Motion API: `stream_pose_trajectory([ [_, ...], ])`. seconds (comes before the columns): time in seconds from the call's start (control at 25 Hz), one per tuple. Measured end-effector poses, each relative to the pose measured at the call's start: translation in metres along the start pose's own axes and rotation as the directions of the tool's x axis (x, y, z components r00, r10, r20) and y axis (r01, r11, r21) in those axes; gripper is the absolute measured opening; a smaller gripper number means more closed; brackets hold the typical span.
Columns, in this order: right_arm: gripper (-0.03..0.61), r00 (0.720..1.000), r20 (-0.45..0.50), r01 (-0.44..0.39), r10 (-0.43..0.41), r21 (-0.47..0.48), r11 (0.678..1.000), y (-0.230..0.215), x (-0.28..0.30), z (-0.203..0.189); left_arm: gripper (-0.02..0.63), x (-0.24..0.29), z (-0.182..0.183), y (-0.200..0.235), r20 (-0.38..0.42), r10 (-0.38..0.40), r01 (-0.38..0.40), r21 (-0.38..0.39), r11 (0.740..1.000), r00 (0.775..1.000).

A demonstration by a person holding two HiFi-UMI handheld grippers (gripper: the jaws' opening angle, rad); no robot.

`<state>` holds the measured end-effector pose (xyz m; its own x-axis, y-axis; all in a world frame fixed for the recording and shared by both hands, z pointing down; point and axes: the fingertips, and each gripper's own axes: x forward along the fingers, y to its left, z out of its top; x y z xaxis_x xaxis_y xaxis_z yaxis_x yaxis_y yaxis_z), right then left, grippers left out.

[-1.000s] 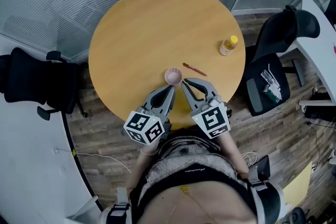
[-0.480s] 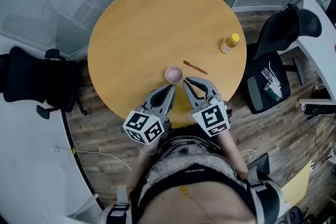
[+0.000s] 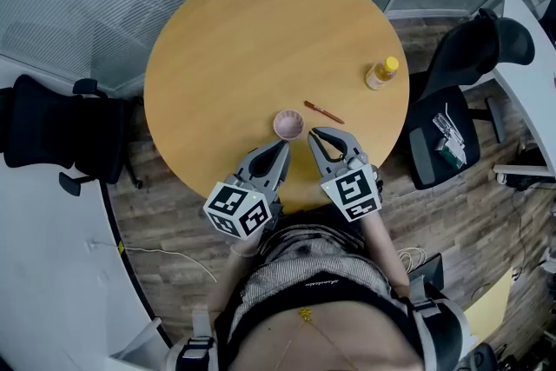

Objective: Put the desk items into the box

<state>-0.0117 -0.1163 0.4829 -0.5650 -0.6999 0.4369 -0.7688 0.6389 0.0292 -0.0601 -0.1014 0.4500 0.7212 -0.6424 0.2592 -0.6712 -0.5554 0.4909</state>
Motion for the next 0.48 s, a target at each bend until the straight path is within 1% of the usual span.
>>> stream_pose_trajectory([
  [0.48, 0.032, 0.996, -0.089, 0.002, -0.001, 0.009, 1.000, -0.024, 0.019, -0.029, 0.002, 0.003, -0.001, 0.011, -0.010, 0.036, -0.036, -0.012, 0.999, 0.999],
])
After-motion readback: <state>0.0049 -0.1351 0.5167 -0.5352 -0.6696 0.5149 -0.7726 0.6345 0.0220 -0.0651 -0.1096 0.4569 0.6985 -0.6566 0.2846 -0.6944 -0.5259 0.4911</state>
